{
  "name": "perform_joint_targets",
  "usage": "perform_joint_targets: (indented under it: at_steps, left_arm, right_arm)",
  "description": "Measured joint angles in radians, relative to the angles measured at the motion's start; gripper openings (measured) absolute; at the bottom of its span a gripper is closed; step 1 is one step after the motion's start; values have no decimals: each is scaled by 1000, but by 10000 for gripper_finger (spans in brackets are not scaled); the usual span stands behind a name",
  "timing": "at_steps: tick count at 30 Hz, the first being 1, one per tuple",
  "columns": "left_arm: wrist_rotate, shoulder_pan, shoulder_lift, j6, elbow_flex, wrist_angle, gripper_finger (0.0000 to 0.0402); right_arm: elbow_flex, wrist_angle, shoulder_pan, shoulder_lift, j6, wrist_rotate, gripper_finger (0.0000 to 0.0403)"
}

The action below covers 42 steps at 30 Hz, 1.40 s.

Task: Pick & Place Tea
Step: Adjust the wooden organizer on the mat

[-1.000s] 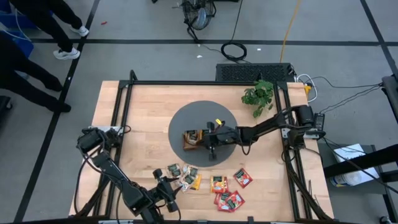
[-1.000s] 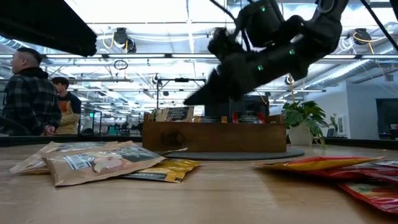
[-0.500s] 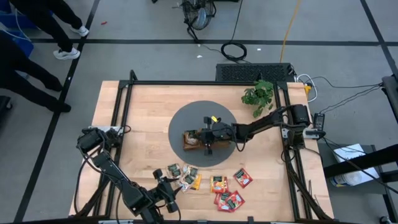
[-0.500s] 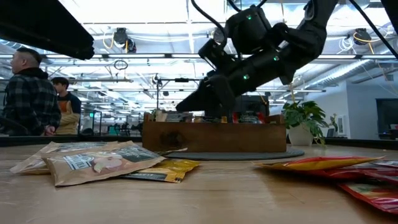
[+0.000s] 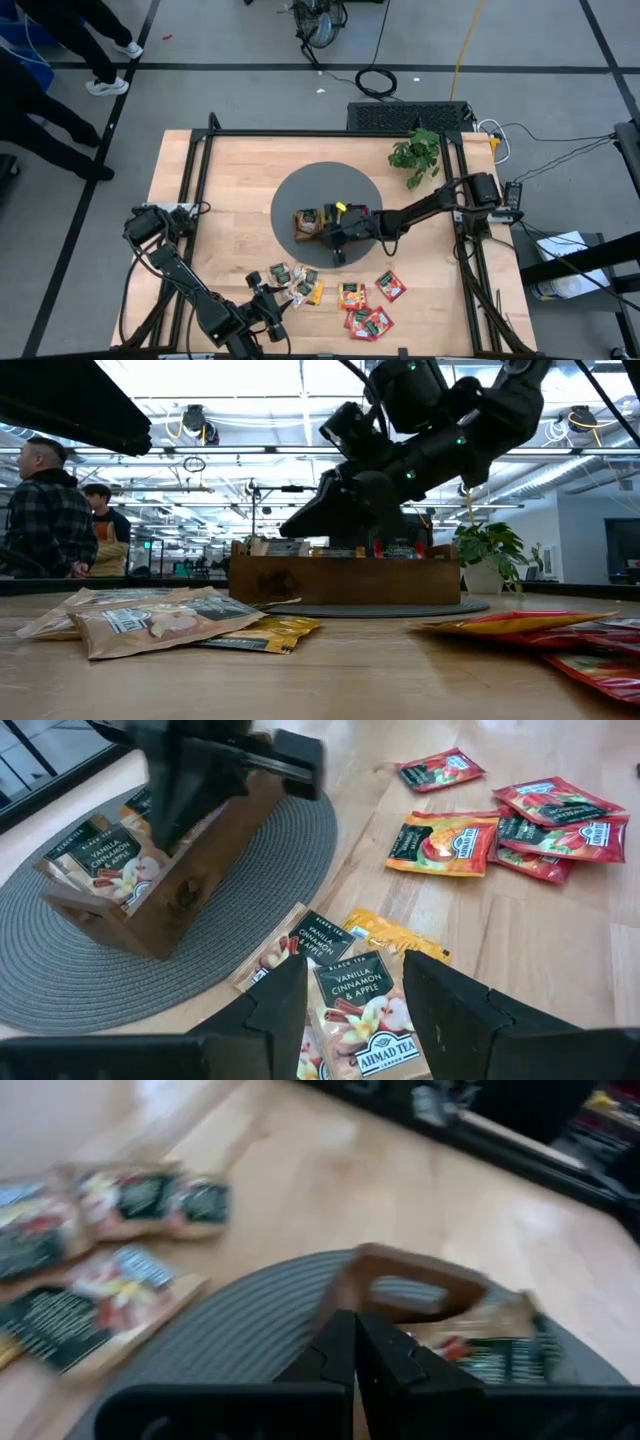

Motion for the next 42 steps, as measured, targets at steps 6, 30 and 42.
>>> perform_joint_targets:
  at_steps: [6,30,42]
  left_arm:
    - [0,3,0,5,0,0,170]
    - [6,-2,0,3,0,0,170]
    - [49,125,-18,276,-1,-3,170]
  right_arm:
    - [143,-302,23,0,0,4,0]
    - [145,-298,62,1,12,105,0]
    - [108,-428,263,-3,-5,218,0]
